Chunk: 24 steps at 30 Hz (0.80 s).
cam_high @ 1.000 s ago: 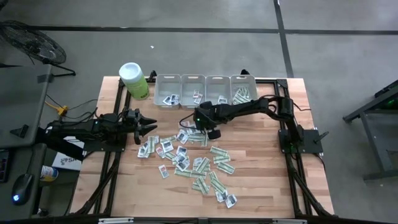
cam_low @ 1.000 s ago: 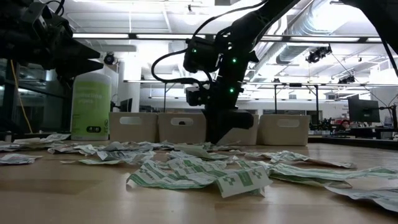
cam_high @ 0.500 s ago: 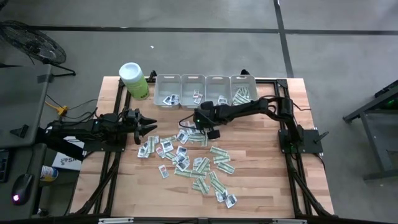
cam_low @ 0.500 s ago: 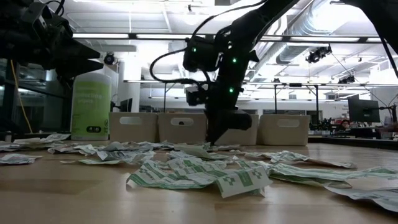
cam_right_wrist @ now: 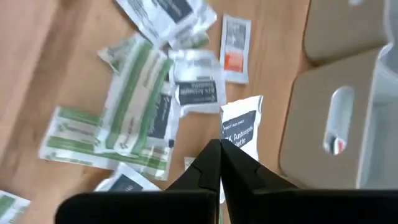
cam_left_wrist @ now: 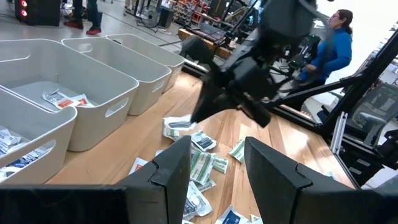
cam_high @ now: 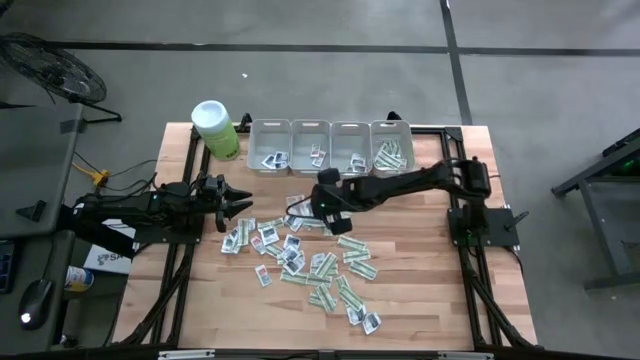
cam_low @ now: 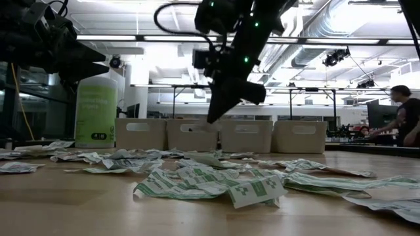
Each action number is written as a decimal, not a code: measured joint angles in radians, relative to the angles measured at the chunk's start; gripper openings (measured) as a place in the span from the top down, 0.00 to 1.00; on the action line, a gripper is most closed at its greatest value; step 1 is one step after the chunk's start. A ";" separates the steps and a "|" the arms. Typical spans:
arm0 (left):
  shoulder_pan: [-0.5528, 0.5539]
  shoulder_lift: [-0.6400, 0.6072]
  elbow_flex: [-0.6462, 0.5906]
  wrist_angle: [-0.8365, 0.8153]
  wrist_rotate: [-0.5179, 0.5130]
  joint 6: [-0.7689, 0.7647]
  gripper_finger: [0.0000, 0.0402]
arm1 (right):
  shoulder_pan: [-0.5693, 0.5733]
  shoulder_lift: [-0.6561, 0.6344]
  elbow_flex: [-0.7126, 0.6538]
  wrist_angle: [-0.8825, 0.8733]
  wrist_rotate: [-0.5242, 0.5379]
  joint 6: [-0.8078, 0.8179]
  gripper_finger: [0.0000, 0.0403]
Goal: Pick & Place First Aid Supplies
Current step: Put the towelette pack into the middle right gray bin
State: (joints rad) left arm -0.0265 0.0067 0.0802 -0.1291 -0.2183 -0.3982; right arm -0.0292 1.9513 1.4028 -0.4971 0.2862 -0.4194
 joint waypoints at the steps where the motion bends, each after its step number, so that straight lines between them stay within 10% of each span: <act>1: 0.000 0.000 0.000 0.000 0.000 0.000 0.63 | 0.004 -0.007 0.000 0.001 0.008 0.000 1.00; 17: 0.000 0.000 0.000 0.000 0.000 0.000 0.63 | 0.016 -0.059 0.000 -0.064 0.458 0.092 1.00; 24: 0.000 0.000 0.000 0.000 0.000 0.000 0.63 | -0.061 -0.062 0.000 -0.167 0.486 0.281 1.00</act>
State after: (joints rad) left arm -0.0265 0.0069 0.0801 -0.1289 -0.2182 -0.3985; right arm -0.0899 1.8893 1.4029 -0.6643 0.7719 -0.1387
